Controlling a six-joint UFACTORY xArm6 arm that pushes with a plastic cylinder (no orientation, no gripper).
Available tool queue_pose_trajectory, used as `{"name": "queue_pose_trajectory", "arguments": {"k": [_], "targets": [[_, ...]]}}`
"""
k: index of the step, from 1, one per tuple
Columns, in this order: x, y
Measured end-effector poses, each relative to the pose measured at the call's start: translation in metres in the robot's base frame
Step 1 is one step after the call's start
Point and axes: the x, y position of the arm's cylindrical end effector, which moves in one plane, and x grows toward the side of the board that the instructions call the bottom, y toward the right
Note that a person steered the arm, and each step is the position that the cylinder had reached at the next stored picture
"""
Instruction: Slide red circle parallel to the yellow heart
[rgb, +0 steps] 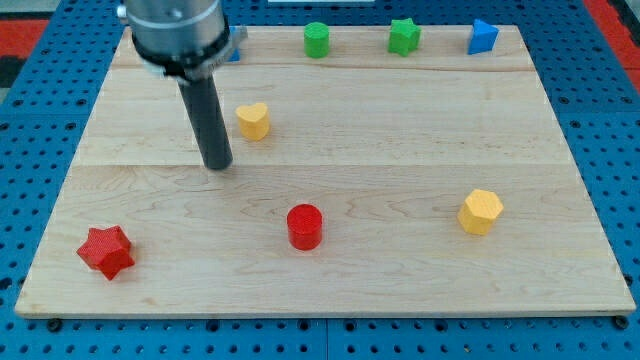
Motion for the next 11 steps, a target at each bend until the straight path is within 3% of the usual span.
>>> {"name": "queue_pose_trajectory", "arguments": {"k": [1, 2, 7, 10, 11], "targets": [[0.064, 0.02], [0.099, 0.062], [0.014, 0.183], [-0.053, 0.161], [-0.041, 0.172]]}}
